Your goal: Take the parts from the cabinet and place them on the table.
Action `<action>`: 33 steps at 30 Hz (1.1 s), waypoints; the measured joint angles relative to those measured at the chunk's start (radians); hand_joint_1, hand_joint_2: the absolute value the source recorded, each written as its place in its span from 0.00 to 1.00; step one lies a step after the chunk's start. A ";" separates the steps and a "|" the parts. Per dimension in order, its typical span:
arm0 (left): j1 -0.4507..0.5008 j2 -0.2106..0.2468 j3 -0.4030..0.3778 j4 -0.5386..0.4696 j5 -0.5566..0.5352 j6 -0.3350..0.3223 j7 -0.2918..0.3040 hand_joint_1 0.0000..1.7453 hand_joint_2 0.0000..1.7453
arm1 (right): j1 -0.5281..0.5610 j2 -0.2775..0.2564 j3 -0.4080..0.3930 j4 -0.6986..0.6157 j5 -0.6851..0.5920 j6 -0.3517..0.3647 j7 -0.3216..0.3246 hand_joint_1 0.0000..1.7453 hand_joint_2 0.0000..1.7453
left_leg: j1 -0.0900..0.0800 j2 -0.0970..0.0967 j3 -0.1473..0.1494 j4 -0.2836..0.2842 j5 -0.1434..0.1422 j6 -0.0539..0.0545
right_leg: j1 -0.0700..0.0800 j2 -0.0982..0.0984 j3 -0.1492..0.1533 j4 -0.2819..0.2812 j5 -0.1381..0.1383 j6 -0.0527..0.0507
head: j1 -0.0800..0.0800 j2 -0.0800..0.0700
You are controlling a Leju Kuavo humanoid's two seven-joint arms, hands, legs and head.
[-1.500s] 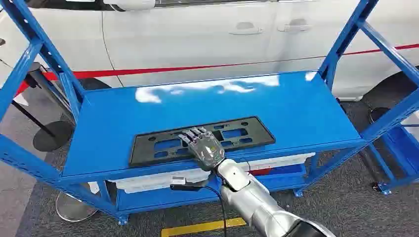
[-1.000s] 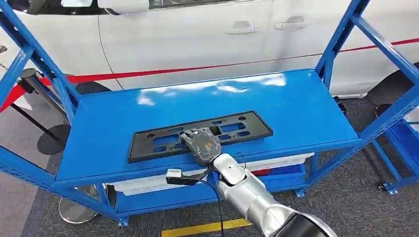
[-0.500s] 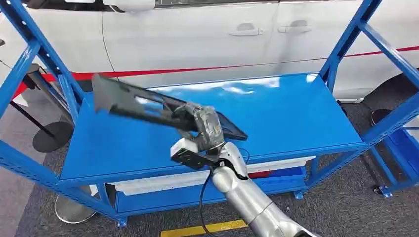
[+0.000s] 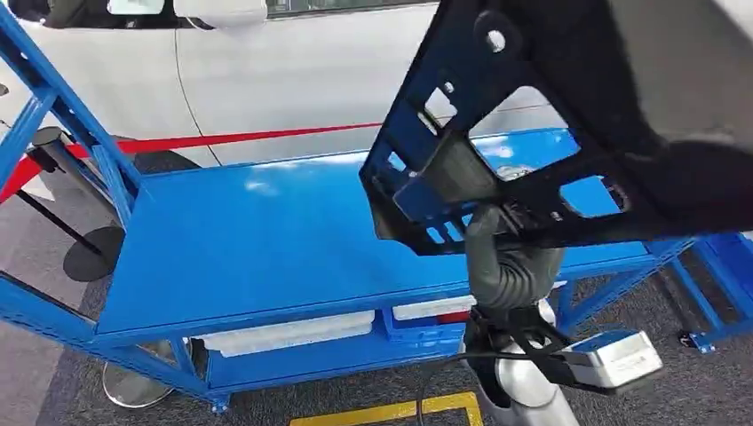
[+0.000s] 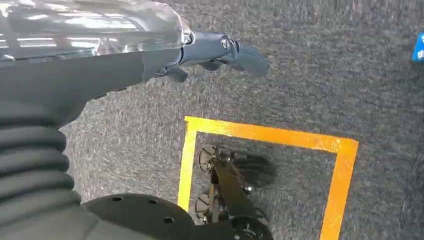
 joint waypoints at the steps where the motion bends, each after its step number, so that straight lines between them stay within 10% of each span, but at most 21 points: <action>1: -0.001 0.000 0.000 0.000 -0.002 0.006 0.004 0.00 1.00 | 0.022 -0.008 -0.008 -0.016 -0.014 -0.005 -0.001 1.00 1.00 | 0.001 0.000 -0.040 0.086 -0.040 -0.003 | 0.001 -0.001 0.000 0.000 -0.001 -0.001 | 0.000 0.000; 4: 0.002 0.000 0.004 0.000 -0.002 0.003 0.011 0.00 1.00 | 0.115 -0.036 -0.035 -0.027 -0.029 -0.007 -0.040 1.00 1.00 | 0.001 0.000 -0.086 0.187 -0.062 -0.004 | 0.005 -0.007 -0.001 0.004 0.001 -0.002 | 0.000 0.000; 7: 0.002 0.004 0.010 0.000 -0.002 -0.003 0.032 0.00 1.00 | 0.198 -0.055 -0.070 -0.027 -0.081 0.070 -0.089 1.00 1.00 | -0.001 0.000 0.044 -0.064 0.062 0.012 | 0.006 -0.003 -0.002 0.011 0.000 0.000 | 0.000 0.000; 8: -0.003 0.008 0.012 0.000 -0.002 -0.001 0.043 0.00 1.00 | 0.218 -0.056 -0.080 -0.027 -0.101 0.109 -0.089 1.00 1.00 | -0.004 -0.016 0.067 -0.112 0.053 0.018 | 0.006 0.002 -0.006 0.013 0.000 0.004 | 0.000 0.000; 13: -0.008 0.011 0.026 0.000 -0.003 0.014 0.082 0.00 1.00 | 0.319 -0.040 -0.134 -0.028 -0.154 0.263 -0.103 1.00 1.00 | 0.000 0.012 0.063 -0.132 0.091 0.041 | 0.007 0.013 -0.011 0.012 0.009 0.039 | 0.000 0.000; 18: -0.009 0.013 0.038 0.000 0.006 0.029 0.102 0.00 1.00 | 0.418 -0.013 -0.201 -0.022 -0.191 0.291 -0.121 1.00 1.00 | -0.004 0.045 0.021 -0.134 0.120 0.053 | -0.006 0.007 -0.104 0.288 -0.186 0.064 | 0.001 0.000; 21: -0.009 0.013 0.053 0.000 0.027 0.052 0.119 0.00 1.00 | 0.457 -0.003 -0.231 -0.009 -0.213 0.337 -0.124 1.00 1.00 | -0.004 0.074 -0.007 -0.127 0.135 0.046 | -0.012 -0.007 -0.001 0.169 -0.109 0.069 | 0.001 0.000; 23: -0.010 0.013 0.063 0.000 0.040 0.071 0.134 0.00 1.00 | 0.467 0.001 -0.246 0.007 -0.215 0.365 -0.124 1.00 1.00 | -0.005 0.092 -0.019 -0.115 0.143 0.036 | -0.013 -0.071 0.115 -0.007 -0.099 0.069 | 0.001 0.000; 28: -0.013 0.013 0.081 0.000 0.046 0.080 0.142 0.00 1.00 | 0.487 0.011 -0.266 0.033 -0.215 0.374 -0.124 1.00 1.00 | -0.006 0.129 -0.016 -0.120 0.164 0.001 | -0.003 -0.044 0.082 -0.010 -0.059 0.017 | 0.001 0.000; 30: -0.011 0.014 0.085 0.000 0.047 0.080 0.142 0.00 1.00 | 0.489 0.017 -0.270 0.040 -0.215 0.376 -0.124 1.00 1.00 | 0.000 0.043 -0.038 -0.052 0.066 -0.011 | -0.005 -0.025 0.057 -0.010 -0.037 0.004 | 0.000 0.000; 33: -0.005 0.014 0.097 0.000 0.061 0.100 0.150 0.00 1.00 | 0.490 0.021 -0.270 0.064 -0.202 0.385 -0.124 1.00 1.00 | 0.000 0.012 -0.087 0.172 -0.081 -0.008 | 0.004 0.018 0.011 -0.007 0.001 -0.005 | 0.000 0.000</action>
